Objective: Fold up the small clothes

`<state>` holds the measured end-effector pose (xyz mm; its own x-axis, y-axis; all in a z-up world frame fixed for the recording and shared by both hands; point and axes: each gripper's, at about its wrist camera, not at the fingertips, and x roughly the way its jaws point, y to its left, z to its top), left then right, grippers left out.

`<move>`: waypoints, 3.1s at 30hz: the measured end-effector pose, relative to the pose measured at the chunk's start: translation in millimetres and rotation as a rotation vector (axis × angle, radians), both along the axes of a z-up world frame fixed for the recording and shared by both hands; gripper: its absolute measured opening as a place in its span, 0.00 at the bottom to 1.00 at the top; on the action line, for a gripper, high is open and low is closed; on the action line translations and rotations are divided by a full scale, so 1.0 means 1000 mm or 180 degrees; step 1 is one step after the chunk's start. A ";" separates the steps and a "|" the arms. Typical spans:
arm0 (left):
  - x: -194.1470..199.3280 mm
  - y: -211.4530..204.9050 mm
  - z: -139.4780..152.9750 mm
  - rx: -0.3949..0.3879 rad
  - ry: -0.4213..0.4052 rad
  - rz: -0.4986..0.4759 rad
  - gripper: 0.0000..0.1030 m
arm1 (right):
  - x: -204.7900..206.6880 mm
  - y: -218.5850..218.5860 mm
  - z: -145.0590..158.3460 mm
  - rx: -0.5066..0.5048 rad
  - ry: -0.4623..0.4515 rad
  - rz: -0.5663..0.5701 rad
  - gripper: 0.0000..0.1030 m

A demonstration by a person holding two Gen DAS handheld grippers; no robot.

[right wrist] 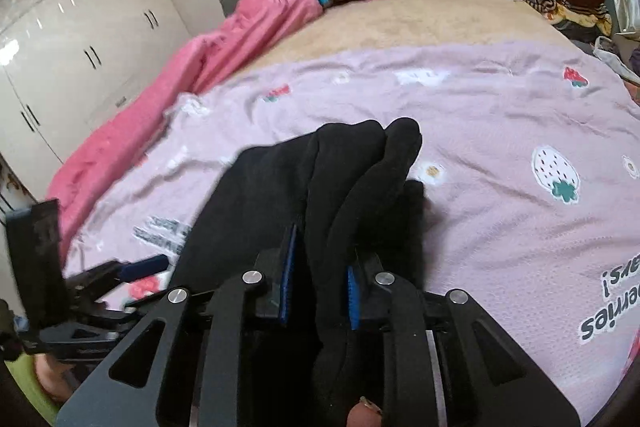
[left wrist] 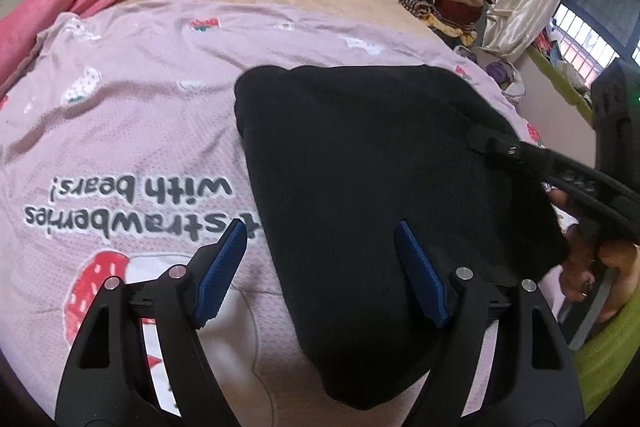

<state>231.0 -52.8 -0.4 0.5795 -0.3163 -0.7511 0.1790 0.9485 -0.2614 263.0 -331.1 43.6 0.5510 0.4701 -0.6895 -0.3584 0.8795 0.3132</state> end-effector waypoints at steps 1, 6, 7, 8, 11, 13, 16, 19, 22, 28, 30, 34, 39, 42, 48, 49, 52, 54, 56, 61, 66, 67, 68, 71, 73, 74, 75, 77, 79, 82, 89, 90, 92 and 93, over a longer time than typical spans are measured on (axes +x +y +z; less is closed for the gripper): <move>0.000 -0.001 -0.002 0.0000 0.0025 -0.0010 0.67 | 0.004 0.000 -0.011 -0.0092 0.0072 -0.0016 0.19; -0.002 -0.005 -0.013 0.0005 0.0105 -0.0069 0.67 | 0.009 -0.009 -0.042 -0.0088 0.0257 -0.0164 0.19; -0.002 -0.005 -0.013 0.0006 0.0107 -0.0075 0.67 | 0.008 -0.010 -0.042 -0.0074 0.0242 -0.0176 0.19; -0.002 -0.006 -0.013 0.0007 0.0106 -0.0081 0.67 | 0.007 -0.010 -0.043 -0.0063 0.0226 -0.0191 0.19; -0.003 -0.006 -0.011 0.0023 0.0111 -0.0090 0.68 | 0.005 -0.012 -0.045 -0.0001 0.0233 -0.0243 0.19; -0.004 -0.007 -0.011 0.0047 0.0115 -0.0098 0.68 | 0.004 -0.013 -0.044 0.0048 0.0261 -0.0255 0.22; -0.004 -0.008 -0.011 0.0065 0.0118 -0.0092 0.68 | 0.001 -0.014 -0.041 0.0080 0.0328 -0.0196 0.29; -0.005 -0.007 -0.012 0.0066 0.0116 -0.0091 0.68 | -0.010 -0.016 -0.038 0.0140 0.0356 -0.0135 0.43; -0.007 -0.006 -0.012 0.0054 0.0115 -0.0088 0.68 | -0.024 -0.018 -0.033 0.0296 0.0375 -0.0018 0.58; -0.011 -0.006 -0.012 0.0032 0.0120 -0.0094 0.69 | -0.037 -0.022 -0.038 0.0455 0.0520 0.0059 0.63; -0.014 -0.006 -0.012 0.0014 0.0124 -0.0089 0.69 | -0.038 -0.021 -0.041 0.0402 0.0519 0.0039 0.43; -0.017 -0.008 -0.010 0.0004 0.0119 -0.0107 0.69 | -0.043 -0.022 -0.032 0.0243 0.0335 -0.0004 0.20; -0.020 -0.009 -0.007 0.0026 0.0100 -0.0146 0.71 | -0.048 -0.021 -0.019 0.0039 0.0154 -0.0005 0.20; -0.020 -0.011 -0.008 0.0045 0.0116 -0.0161 0.72 | -0.047 -0.018 -0.030 -0.0127 0.0202 -0.0061 0.21; -0.022 -0.015 -0.008 0.0127 0.0099 -0.0190 0.76 | -0.051 -0.020 -0.034 -0.0268 0.0179 -0.0280 0.38; -0.021 -0.014 -0.008 0.0118 0.0106 -0.0191 0.76 | -0.052 -0.021 -0.033 -0.0270 0.0172 -0.0295 0.39; -0.022 -0.014 -0.009 0.0106 0.0124 -0.0170 0.79 | -0.056 -0.023 -0.031 -0.0302 0.0144 -0.0362 0.50; -0.022 -0.013 -0.009 0.0103 0.0139 -0.0153 0.82 | -0.060 -0.025 -0.029 -0.0327 0.0103 -0.0393 0.52; -0.022 -0.012 -0.009 0.0097 0.0150 -0.0145 0.83 | -0.062 -0.028 -0.027 -0.0341 0.0082 -0.0437 0.62; -0.025 -0.013 -0.007 0.0162 0.0138 -0.0124 0.91 | -0.072 -0.037 -0.019 -0.0372 -0.0008 -0.0559 0.79; -0.032 -0.012 -0.001 0.0215 0.0089 -0.0116 0.91 | -0.092 -0.042 -0.004 -0.0437 -0.0194 -0.0667 0.91; -0.034 -0.012 -0.001 0.0232 0.0075 -0.0116 0.91 | -0.098 -0.042 -0.001 -0.0443 -0.0247 -0.0679 0.91; -0.036 -0.012 0.000 0.0249 0.0058 -0.0116 0.91 | -0.104 -0.042 0.002 -0.0460 -0.0307 -0.0696 0.91; -0.045 -0.011 0.005 0.0258 0.0006 -0.0115 0.91 | -0.121 -0.040 0.012 -0.0523 -0.0506 -0.0769 0.95; -0.053 -0.009 0.008 0.0262 -0.0049 -0.0108 0.91 | -0.134 -0.038 0.018 -0.0541 -0.0629 -0.0778 0.96; -0.059 -0.007 0.010 0.0274 -0.0090 -0.0095 0.91 | -0.138 -0.037 0.019 -0.0553 -0.0668 -0.0779 0.96; -0.063 -0.006 0.011 0.0281 -0.0119 -0.0089 0.91 | -0.145 -0.035 0.021 -0.0579 -0.0735 -0.0777 0.96; -0.070 -0.004 0.013 0.0290 -0.0169 -0.0084 0.91 | -0.154 -0.032 0.024 -0.0610 -0.0821 -0.0786 0.96; -0.080 0.000 0.015 0.0282 -0.0216 -0.0067 0.91 | -0.164 -0.029 0.026 -0.0620 -0.0884 -0.0806 0.96; -0.094 0.005 0.015 0.0269 -0.0261 -0.0047 0.91 | -0.180 -0.026 0.027 -0.0606 -0.0958 -0.0826 0.96; -0.126 0.013 0.009 0.0288 -0.0346 -0.0069 0.91 | -0.213 -0.019 0.020 -0.0594 -0.0998 -0.0894 0.96; -0.130 0.014 0.008 0.0291 -0.0357 -0.0065 0.91 | -0.217 -0.017 0.019 -0.0583 -0.0995 -0.0893 0.96; -0.136 0.017 0.005 0.0300 -0.0355 -0.0056 0.91 | -0.226 -0.015 0.015 -0.0596 -0.0989 -0.0918 0.96; -0.140 0.018 0.003 0.0306 -0.0348 -0.0061 0.91 | -0.230 -0.013 0.013 -0.0609 -0.0985 -0.0939 0.96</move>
